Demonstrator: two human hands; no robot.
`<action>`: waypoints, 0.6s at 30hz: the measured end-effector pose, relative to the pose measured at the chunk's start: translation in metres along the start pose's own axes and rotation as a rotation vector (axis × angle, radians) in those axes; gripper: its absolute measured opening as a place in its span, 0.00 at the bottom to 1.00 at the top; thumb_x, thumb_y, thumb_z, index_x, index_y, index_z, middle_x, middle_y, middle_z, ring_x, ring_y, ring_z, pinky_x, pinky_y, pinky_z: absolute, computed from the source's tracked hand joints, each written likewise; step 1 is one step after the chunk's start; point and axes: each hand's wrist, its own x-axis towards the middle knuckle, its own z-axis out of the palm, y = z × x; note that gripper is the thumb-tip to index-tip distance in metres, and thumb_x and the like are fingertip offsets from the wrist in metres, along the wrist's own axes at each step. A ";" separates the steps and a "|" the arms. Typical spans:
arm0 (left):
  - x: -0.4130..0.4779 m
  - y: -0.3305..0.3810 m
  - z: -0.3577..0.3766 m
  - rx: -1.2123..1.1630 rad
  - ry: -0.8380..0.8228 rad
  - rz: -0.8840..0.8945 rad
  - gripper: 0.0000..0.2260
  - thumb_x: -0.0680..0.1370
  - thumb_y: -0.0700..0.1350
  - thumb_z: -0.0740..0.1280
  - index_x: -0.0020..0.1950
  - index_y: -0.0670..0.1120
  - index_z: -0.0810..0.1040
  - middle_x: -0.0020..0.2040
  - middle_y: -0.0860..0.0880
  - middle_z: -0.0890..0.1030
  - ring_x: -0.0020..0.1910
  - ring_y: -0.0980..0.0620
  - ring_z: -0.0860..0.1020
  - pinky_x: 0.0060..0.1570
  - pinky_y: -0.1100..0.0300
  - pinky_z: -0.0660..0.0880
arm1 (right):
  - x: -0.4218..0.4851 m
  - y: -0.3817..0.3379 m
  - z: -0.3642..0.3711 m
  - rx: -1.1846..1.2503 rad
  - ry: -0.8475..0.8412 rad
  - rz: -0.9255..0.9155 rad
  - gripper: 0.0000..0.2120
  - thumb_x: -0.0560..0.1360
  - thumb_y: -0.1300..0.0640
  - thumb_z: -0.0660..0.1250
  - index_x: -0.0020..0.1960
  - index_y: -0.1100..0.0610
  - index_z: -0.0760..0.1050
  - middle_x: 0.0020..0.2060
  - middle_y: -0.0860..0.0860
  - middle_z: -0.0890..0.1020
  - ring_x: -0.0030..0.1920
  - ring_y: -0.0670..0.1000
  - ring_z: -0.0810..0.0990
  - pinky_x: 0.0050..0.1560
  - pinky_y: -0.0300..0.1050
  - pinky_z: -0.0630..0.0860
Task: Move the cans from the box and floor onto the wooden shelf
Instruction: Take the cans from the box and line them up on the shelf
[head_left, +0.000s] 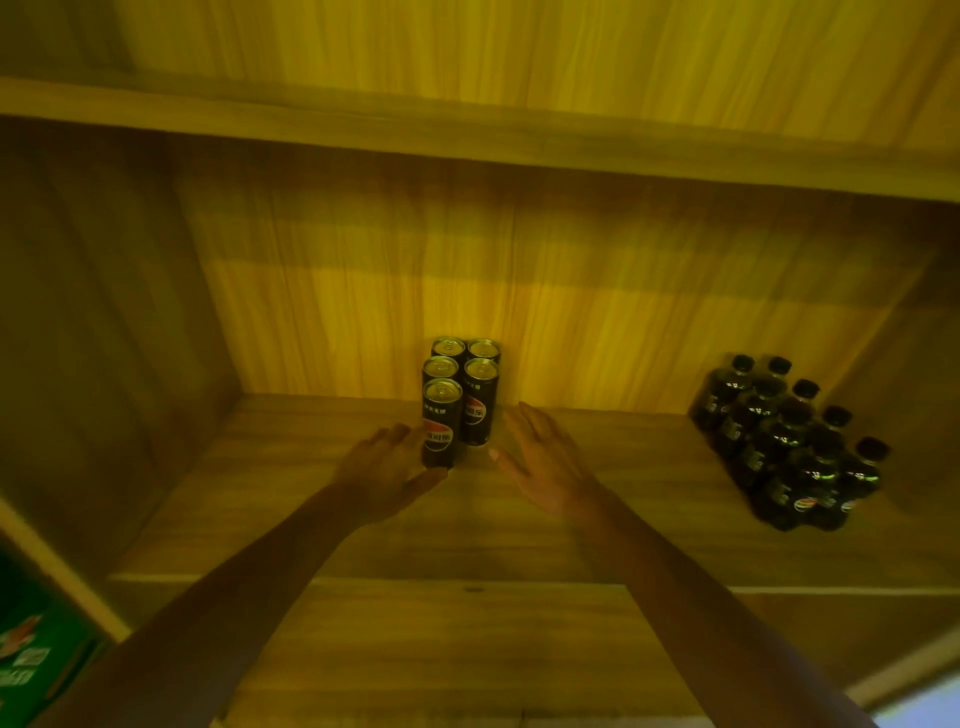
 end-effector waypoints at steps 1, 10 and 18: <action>-0.007 0.004 0.002 0.043 0.009 0.023 0.45 0.69 0.77 0.39 0.77 0.51 0.59 0.70 0.44 0.71 0.66 0.46 0.72 0.62 0.50 0.72 | -0.009 -0.001 -0.002 -0.034 -0.016 -0.015 0.42 0.76 0.28 0.40 0.81 0.52 0.51 0.81 0.56 0.53 0.80 0.58 0.52 0.78 0.59 0.54; -0.072 0.044 0.027 0.082 0.015 0.112 0.26 0.81 0.59 0.54 0.76 0.49 0.61 0.70 0.42 0.71 0.66 0.41 0.72 0.61 0.48 0.70 | -0.096 -0.009 0.006 -0.112 -0.081 -0.055 0.44 0.73 0.26 0.35 0.82 0.50 0.51 0.81 0.55 0.51 0.81 0.60 0.49 0.77 0.64 0.53; -0.138 0.071 0.068 0.092 0.036 0.216 0.36 0.76 0.68 0.43 0.75 0.49 0.66 0.70 0.45 0.73 0.67 0.41 0.73 0.62 0.49 0.70 | -0.197 -0.021 0.028 -0.178 -0.011 0.034 0.35 0.79 0.33 0.46 0.80 0.52 0.58 0.79 0.57 0.61 0.78 0.62 0.58 0.73 0.65 0.61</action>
